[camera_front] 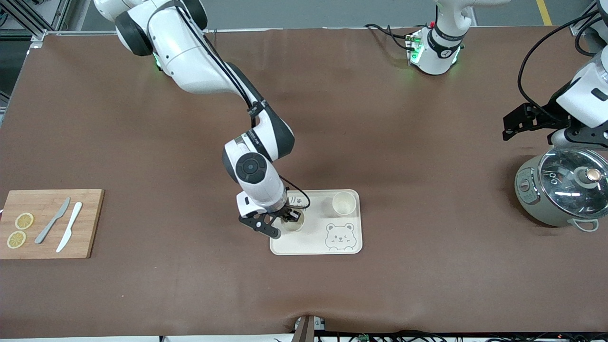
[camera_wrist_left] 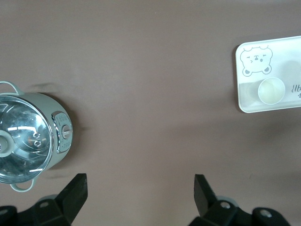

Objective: Place white IKEA cup upright on tray with both arms
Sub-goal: 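Lower the cup upright onto the tray and open the right gripper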

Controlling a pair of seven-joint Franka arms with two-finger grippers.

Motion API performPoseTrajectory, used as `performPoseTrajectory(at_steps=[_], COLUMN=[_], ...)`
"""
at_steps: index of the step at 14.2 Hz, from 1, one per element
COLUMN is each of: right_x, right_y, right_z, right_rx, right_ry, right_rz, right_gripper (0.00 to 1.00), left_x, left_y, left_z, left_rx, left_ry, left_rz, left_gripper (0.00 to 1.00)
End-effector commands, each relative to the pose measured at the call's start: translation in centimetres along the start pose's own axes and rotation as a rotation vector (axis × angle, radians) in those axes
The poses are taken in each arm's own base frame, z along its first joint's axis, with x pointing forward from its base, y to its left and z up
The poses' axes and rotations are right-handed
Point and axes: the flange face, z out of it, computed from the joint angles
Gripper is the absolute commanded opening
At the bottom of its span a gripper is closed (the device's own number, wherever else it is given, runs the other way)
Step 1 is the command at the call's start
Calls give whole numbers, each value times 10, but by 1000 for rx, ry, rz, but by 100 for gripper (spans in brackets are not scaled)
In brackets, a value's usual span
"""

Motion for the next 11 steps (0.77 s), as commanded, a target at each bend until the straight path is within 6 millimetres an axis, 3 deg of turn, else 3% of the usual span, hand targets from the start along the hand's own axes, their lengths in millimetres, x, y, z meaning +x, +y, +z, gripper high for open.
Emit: performPoseTrajectory(at_steps=[1,11], right_x=[-3,-10], right_y=[-3,-2], right_z=[5,25], right_rx=[-19,5], right_ry=[38,62], right_rz=[10,18], right_gripper=[0,0], left_x=[-3,2], left_y=[-5,-6], left_z=[-1,3], left_rx=[-16,-16], left_ry=[15,25], left_rz=[9,5], left_gripper=[100,100])
